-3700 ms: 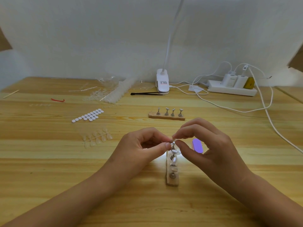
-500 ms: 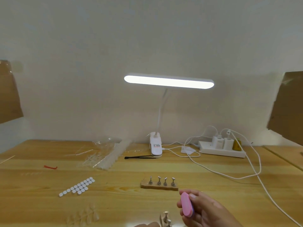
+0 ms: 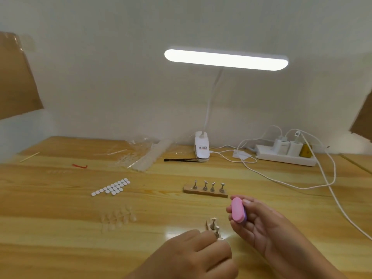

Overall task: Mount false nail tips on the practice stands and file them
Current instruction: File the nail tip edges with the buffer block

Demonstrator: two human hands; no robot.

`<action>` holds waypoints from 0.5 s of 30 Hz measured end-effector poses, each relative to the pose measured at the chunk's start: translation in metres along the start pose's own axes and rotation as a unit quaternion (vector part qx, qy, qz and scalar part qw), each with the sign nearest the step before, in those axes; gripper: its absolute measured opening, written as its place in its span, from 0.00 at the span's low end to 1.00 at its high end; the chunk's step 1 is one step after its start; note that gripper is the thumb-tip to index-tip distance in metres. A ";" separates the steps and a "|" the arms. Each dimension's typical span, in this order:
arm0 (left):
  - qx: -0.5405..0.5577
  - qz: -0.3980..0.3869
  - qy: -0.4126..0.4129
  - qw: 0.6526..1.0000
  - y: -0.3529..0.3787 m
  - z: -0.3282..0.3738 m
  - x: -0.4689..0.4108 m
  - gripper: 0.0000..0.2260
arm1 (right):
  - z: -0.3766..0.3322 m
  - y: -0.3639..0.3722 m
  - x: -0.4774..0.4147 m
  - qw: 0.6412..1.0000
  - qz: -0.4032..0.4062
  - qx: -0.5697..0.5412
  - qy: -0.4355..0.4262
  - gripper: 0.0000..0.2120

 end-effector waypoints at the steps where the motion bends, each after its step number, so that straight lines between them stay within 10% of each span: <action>1: 0.034 0.024 0.001 0.999 -0.002 0.000 0.001 0.08 | 0.000 0.000 0.000 1.000 0.002 -0.009 0.000 0.18; 4: 0.351 0.089 -0.114 0.925 -0.004 -0.011 0.005 0.05 | -0.003 -0.001 0.001 0.999 -0.002 -0.045 0.000 0.20; 8: 0.612 0.070 -0.386 0.686 0.017 -0.029 0.012 0.09 | -0.009 0.003 0.008 0.999 -0.038 -0.032 -0.013 0.13; 15: 0.657 0.101 -0.482 0.571 0.033 -0.037 0.015 0.10 | -0.003 0.018 0.016 0.992 -0.074 0.098 -0.025 0.07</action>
Point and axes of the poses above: each hand's wrist, its own x-axis away from the middle knuckle, its own y-axis out of the palm, z = x × y, the point moved 4 cm from there along -x, towards the middle knuckle, and after that the axes turned 5 degrees about -x, right-handed, at the moved point
